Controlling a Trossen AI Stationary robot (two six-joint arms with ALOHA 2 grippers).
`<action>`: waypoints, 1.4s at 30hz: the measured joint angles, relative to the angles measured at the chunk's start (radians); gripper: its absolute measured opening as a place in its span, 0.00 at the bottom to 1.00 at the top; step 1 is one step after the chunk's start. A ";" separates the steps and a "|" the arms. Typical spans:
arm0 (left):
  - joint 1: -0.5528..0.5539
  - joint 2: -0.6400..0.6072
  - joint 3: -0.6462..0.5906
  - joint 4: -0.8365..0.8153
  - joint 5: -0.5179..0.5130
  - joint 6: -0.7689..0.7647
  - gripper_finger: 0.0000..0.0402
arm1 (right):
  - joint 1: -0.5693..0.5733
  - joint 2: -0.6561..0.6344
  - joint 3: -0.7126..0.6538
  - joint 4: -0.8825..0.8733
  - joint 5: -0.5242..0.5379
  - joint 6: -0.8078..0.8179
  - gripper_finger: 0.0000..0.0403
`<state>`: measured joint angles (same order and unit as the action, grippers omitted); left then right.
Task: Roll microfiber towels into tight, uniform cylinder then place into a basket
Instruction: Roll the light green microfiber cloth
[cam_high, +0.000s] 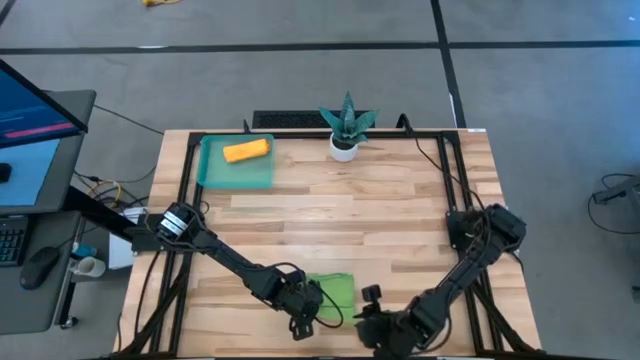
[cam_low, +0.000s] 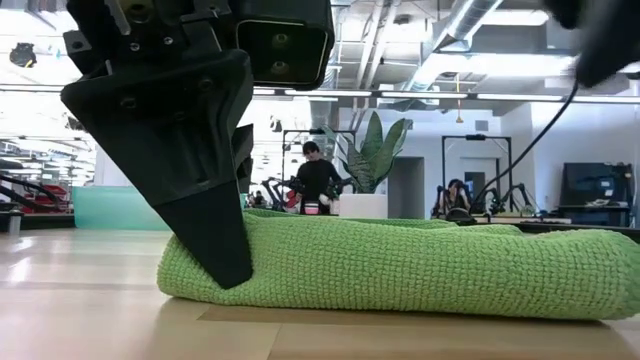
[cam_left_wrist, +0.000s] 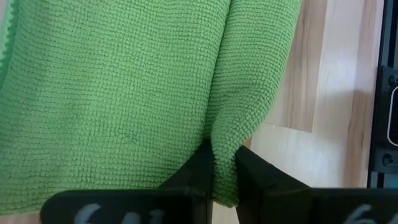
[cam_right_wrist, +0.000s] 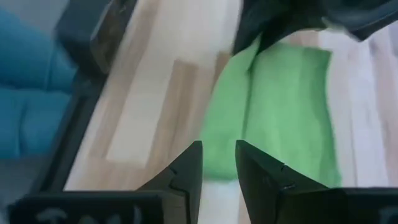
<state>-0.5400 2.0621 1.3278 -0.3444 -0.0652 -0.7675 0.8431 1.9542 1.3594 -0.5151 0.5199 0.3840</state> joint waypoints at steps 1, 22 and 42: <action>0.002 0.000 0.000 0.004 0.001 -0.001 0.06 | -0.007 -0.001 0.000 0.013 0.001 0.000 0.30; 0.005 0.000 0.000 0.014 0.001 0.003 0.07 | -0.069 0.096 -0.001 0.095 -0.081 -0.106 0.46; 0.003 0.002 0.000 0.025 0.016 0.003 0.07 | -0.137 0.151 0.003 0.108 -0.237 -0.067 0.42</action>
<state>-0.5365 2.0636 1.3277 -0.3195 -0.0488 -0.7643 0.7065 2.1056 1.3621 -0.4069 0.2830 0.3168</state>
